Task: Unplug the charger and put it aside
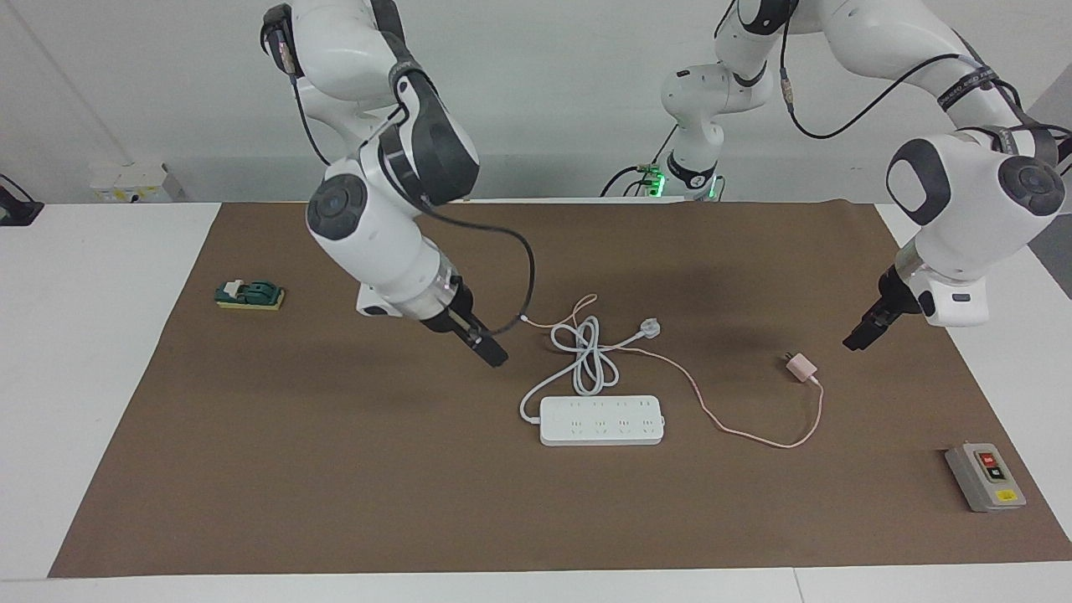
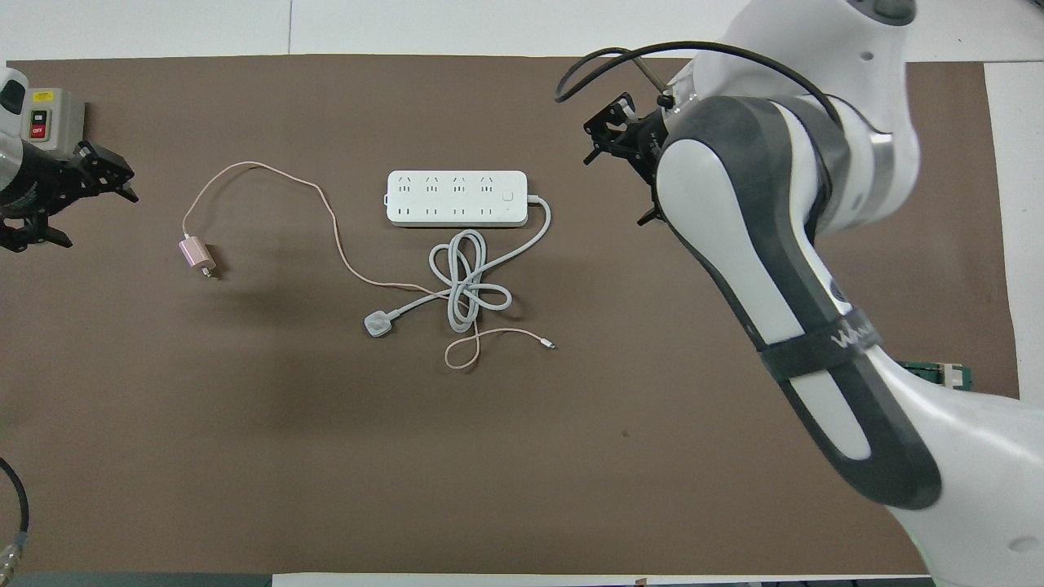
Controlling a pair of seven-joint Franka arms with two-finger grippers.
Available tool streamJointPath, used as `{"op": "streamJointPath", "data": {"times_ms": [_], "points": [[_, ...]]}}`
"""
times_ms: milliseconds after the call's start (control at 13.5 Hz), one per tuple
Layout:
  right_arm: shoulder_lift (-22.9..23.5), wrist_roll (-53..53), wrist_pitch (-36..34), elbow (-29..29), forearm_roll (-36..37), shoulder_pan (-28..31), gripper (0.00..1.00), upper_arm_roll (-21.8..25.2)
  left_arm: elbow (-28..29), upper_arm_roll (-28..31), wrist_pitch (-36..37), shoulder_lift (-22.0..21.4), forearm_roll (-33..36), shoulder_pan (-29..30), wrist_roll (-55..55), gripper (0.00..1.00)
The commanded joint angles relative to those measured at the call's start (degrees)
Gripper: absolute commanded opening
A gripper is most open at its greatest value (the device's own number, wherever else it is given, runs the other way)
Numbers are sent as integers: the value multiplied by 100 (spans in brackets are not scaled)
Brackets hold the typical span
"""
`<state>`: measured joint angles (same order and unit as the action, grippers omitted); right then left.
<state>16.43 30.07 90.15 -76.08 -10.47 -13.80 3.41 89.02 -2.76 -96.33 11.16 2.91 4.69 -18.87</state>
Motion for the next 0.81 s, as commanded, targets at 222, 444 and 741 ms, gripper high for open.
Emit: {"op": "streamJointPath", "data": {"times_ms": [222, 444, 741], "points": [[-1183, -3306, -189, -688, 933, 475, 100, -42, 300, -321, 659, -921, -115, -74, 911, 100], [-1633, -3314, -436, -987, 933, 763, 100, -112, 466, -347, 827, -1019, -106, -118, 999, 100], [-2108, -3323, -358, -1638, 1248, 1342, 100, -759, 741, -356, 475, -1170, -89, -153, 1790, 100]]}}
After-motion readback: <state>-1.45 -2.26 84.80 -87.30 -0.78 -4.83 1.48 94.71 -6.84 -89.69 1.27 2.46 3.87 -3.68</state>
